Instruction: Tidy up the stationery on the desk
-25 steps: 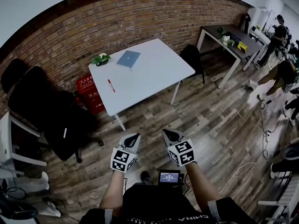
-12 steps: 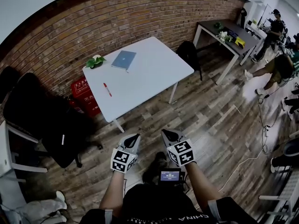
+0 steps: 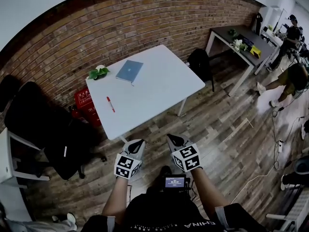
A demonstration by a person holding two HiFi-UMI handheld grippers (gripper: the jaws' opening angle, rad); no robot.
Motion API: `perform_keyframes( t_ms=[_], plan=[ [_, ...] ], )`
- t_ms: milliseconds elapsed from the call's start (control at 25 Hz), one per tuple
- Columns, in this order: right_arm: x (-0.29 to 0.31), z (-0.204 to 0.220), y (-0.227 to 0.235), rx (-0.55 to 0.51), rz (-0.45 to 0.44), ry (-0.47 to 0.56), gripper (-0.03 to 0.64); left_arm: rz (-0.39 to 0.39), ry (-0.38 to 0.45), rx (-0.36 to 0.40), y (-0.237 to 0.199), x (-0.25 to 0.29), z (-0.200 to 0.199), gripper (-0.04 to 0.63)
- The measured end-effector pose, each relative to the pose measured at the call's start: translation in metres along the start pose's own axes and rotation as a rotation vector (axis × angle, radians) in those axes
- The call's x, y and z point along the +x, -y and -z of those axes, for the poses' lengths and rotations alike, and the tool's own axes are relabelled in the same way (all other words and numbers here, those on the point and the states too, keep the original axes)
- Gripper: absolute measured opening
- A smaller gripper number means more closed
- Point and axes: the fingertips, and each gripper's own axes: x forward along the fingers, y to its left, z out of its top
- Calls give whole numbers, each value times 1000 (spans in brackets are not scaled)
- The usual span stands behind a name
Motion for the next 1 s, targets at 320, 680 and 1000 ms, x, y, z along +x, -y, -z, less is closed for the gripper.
perform_keyframes(
  t_ms=[320,680,1000],
  plan=[
    [37,-26,58,-4,-55,4,9,-48,-8,-4,-26,59,-29,9],
    [62,-37,101,-19,-119,-6,9,-119,-17,-32,-40,97,-41,9],
    [86,-39,110,-16,-156,-25,9,-148,-35,-59,-57,111,-38,9]
  ],
)
